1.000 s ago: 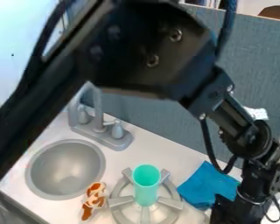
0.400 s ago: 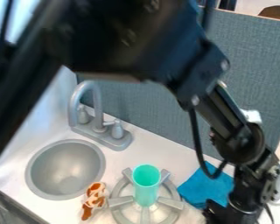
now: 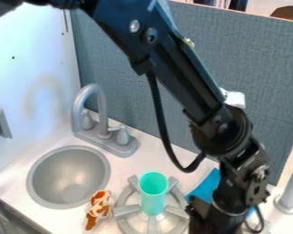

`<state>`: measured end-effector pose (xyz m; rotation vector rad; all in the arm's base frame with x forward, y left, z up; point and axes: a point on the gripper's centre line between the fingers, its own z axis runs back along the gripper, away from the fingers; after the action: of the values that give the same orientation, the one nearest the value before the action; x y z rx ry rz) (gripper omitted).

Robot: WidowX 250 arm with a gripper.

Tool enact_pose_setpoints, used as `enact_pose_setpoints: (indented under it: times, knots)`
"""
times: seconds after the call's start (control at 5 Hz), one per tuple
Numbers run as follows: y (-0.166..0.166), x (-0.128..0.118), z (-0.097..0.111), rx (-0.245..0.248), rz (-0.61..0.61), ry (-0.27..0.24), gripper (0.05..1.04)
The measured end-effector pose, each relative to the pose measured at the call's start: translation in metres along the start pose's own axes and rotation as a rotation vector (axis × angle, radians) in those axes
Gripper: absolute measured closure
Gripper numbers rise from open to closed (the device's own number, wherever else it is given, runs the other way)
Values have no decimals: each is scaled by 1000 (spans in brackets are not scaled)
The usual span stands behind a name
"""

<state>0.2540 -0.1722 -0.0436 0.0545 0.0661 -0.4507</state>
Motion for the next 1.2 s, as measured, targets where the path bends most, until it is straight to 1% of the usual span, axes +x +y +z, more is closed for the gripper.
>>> enact_pose_setpoints:
  times: [0.2,0.4,0.6,0.8,1.0,1.2]
  knots:
    - [6,-11,-13,2,27,86,389]
    - [20,-21,-38,-6,87,180,389]
    - [27,-22,-49,-11,116,221,389]
    - [35,-25,-54,-15,147,244,389]
    - [42,-21,-64,-23,153,268,389]
    - [45,-9,-70,-39,155,278,390]
